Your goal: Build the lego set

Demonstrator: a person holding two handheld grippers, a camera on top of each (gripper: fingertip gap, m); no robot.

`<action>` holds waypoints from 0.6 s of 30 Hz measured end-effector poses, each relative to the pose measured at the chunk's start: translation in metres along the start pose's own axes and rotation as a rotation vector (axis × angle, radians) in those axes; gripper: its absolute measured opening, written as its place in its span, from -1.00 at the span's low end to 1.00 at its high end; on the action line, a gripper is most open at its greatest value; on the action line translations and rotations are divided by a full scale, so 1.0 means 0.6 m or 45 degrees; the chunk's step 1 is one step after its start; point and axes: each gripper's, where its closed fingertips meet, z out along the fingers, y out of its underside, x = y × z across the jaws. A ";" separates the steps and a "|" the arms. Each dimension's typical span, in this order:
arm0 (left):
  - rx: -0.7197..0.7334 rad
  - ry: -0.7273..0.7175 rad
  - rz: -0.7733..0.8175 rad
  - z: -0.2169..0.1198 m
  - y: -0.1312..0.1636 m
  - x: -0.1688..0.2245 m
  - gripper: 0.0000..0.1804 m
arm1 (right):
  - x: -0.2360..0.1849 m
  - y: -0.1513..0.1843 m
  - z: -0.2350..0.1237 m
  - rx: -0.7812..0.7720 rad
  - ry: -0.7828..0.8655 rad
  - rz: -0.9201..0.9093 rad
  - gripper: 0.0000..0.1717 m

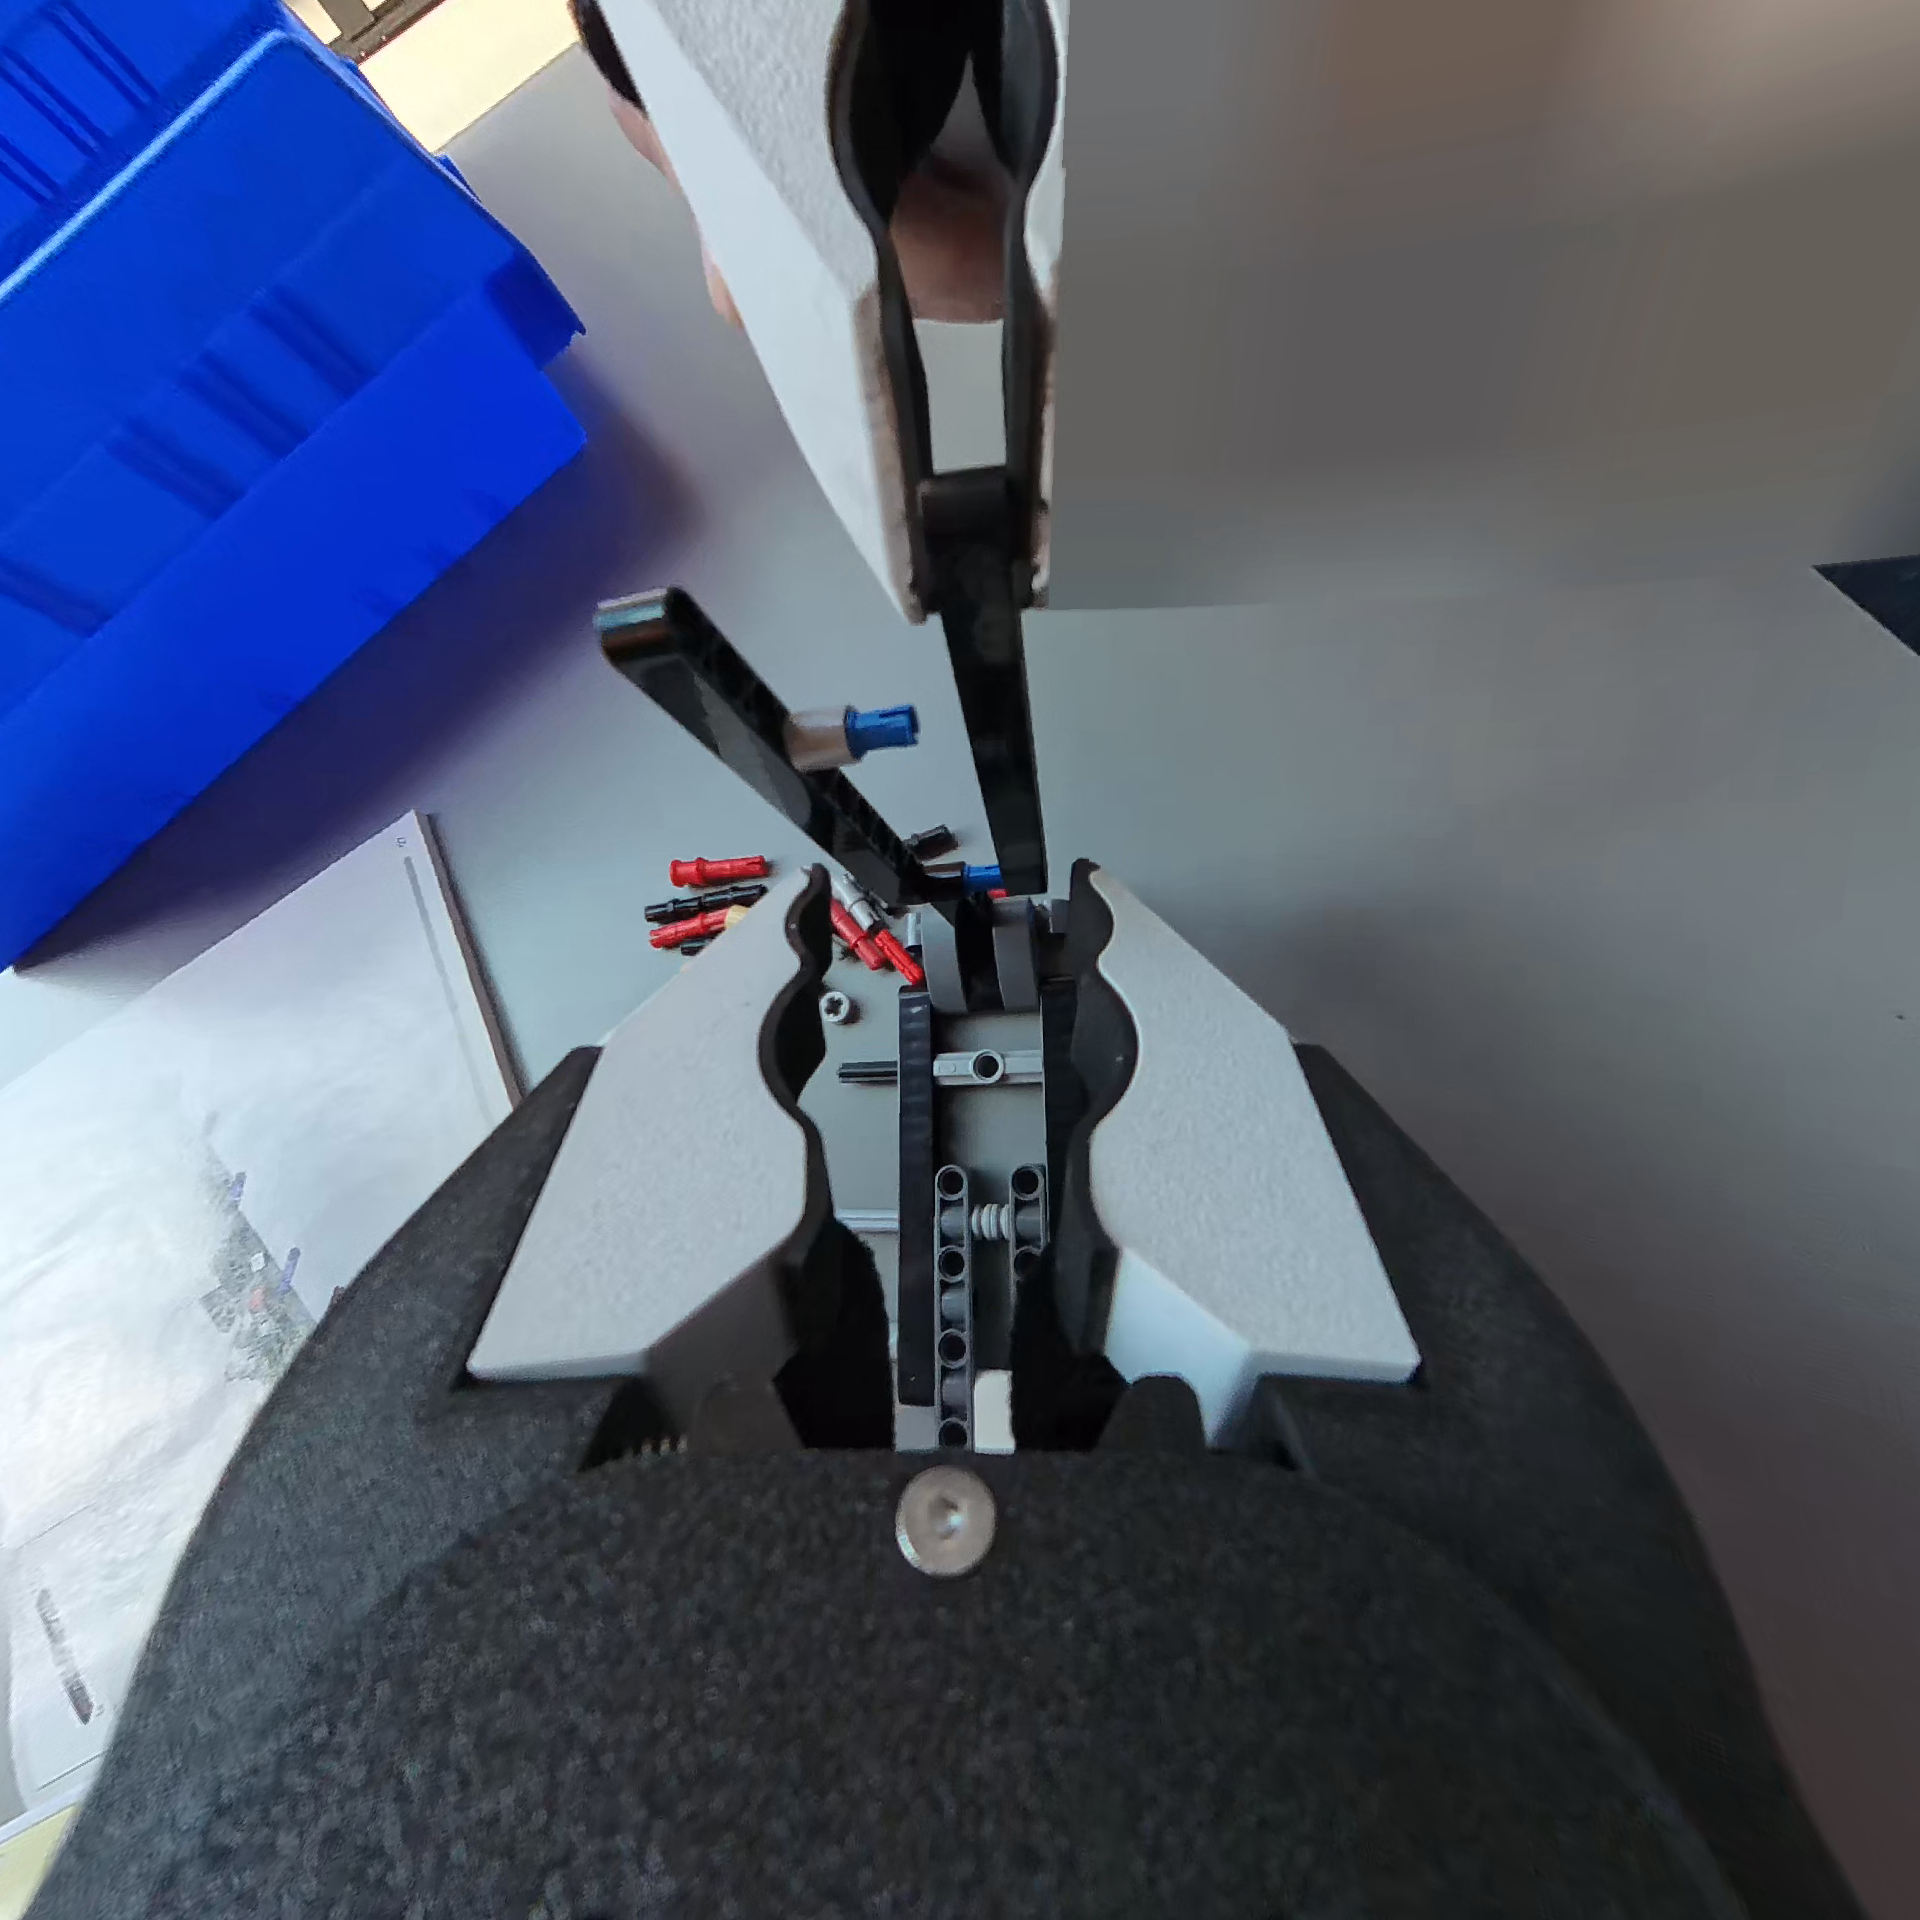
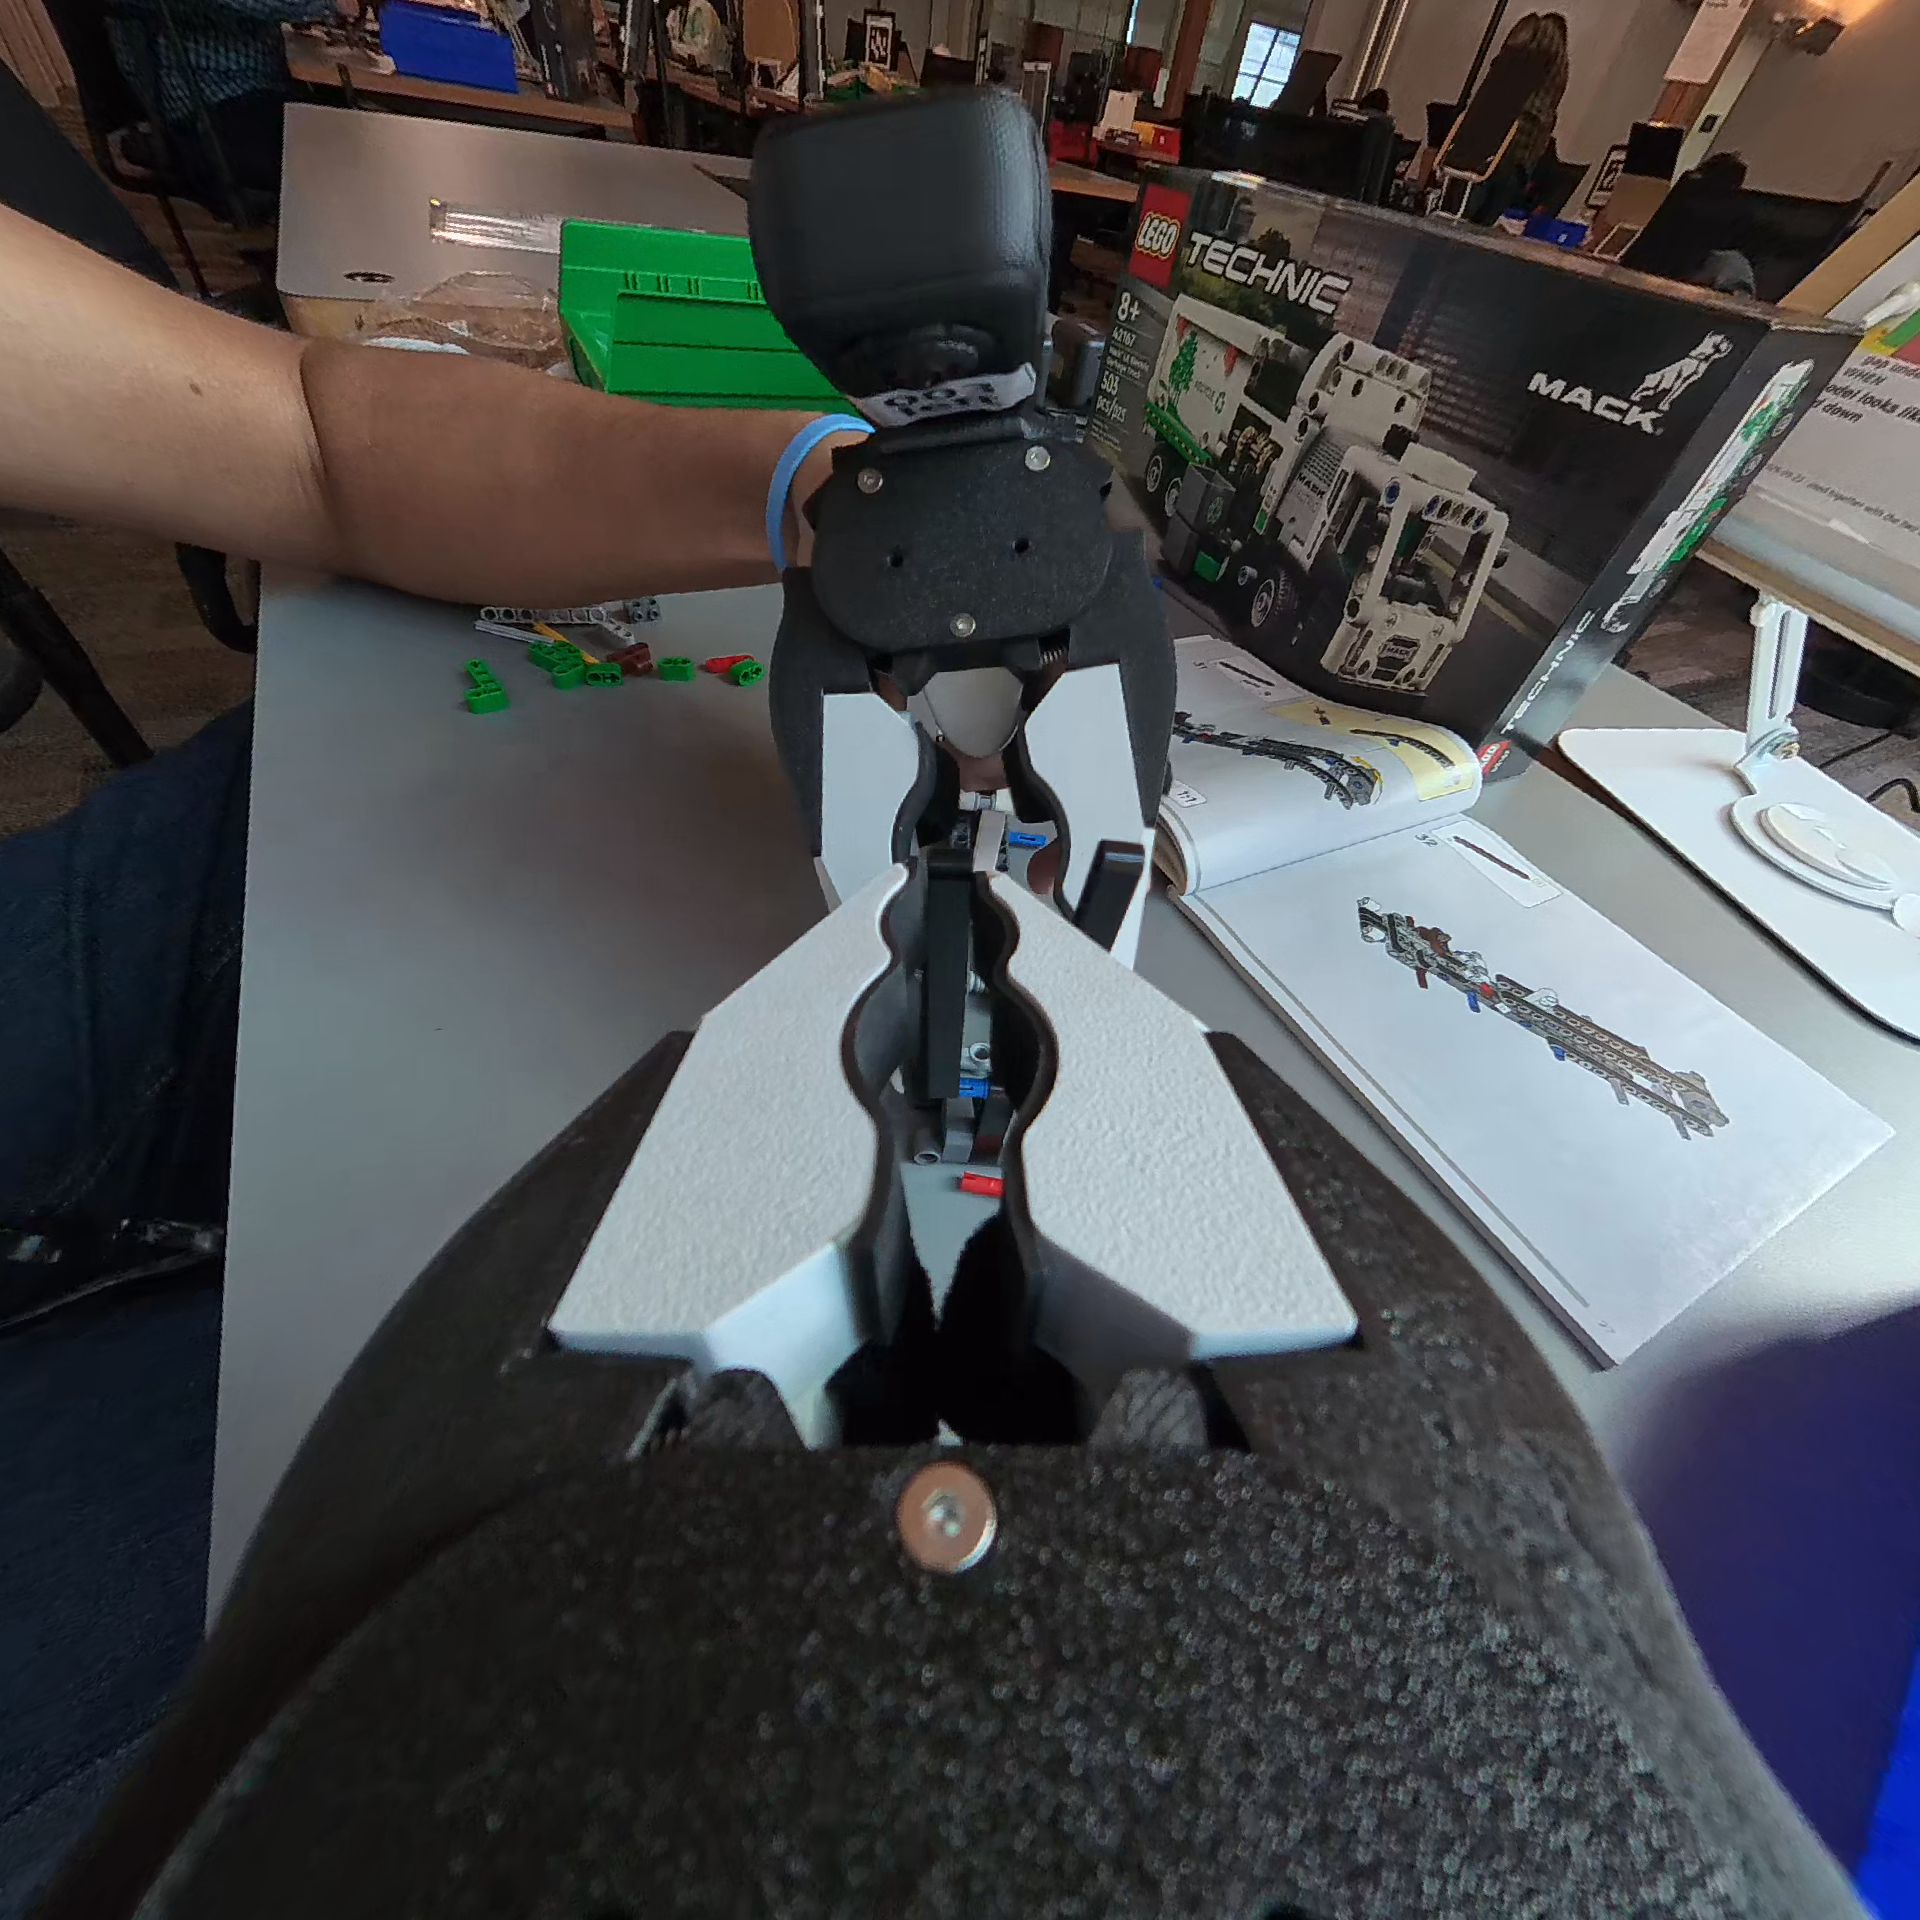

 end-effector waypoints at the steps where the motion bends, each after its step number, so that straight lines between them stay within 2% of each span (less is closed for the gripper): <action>1: 0.005 0.001 -0.002 0.000 -0.001 0.000 -0.51 | 0.000 0.000 0.000 0.002 0.002 -0.003 -0.93; 9: -0.045 0.084 0.000 0.012 -0.005 -0.004 -0.38 | 0.008 0.004 -0.004 0.005 0.014 0.004 -0.93; 18: -0.028 0.082 0.013 0.016 -0.009 -0.010 -0.56 | 0.014 0.004 -0.006 0.011 0.043 -0.041 -0.93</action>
